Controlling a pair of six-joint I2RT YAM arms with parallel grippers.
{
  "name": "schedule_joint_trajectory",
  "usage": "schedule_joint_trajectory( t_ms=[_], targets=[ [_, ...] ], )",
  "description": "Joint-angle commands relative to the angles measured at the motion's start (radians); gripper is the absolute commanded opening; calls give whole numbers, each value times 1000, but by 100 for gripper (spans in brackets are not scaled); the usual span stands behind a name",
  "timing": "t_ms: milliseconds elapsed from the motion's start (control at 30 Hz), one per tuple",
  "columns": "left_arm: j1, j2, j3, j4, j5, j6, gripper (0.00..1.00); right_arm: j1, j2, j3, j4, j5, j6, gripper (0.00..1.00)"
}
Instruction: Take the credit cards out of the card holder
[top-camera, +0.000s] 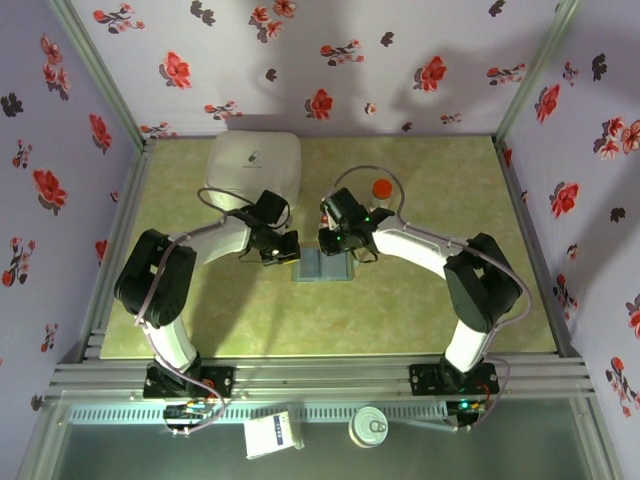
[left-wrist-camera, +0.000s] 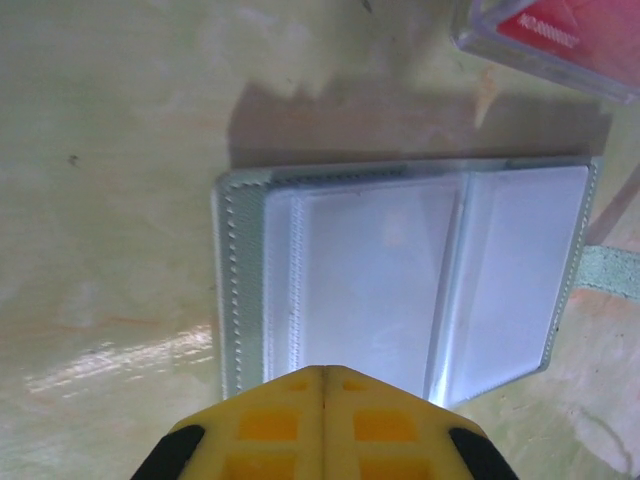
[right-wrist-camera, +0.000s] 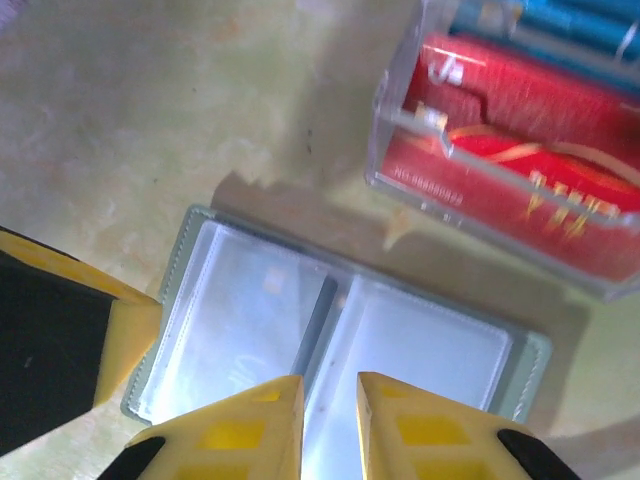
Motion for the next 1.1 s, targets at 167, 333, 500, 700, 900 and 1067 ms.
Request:
schedule_joint_trajectory(
  t_ms=[167, 333, 500, 700, 900, 1067],
  targets=[
    [-20, 2, -26, -3, 1, 11, 0, 21, -18, -39, -10, -80, 209, 25],
    [-21, 29, -32, -11, -20, 2, 0, 21, -7, -87, 51, -125, 272, 29],
    [-20, 35, -37, -17, -34, 5, 0, 21, 30, -100, 111, -170, 323, 30],
    [-20, 49, -32, -41, -64, 18, 0, 22, 73, -96, 177, -225, 364, 28],
    [-14, 64, -29, -41, -57, 23, 0, 22, 125, -59, 195, -257, 384, 28],
    [-8, 61, -37, -42, -55, 30, 0, 22, 143, -51, 201, -257, 394, 26]
  ],
)
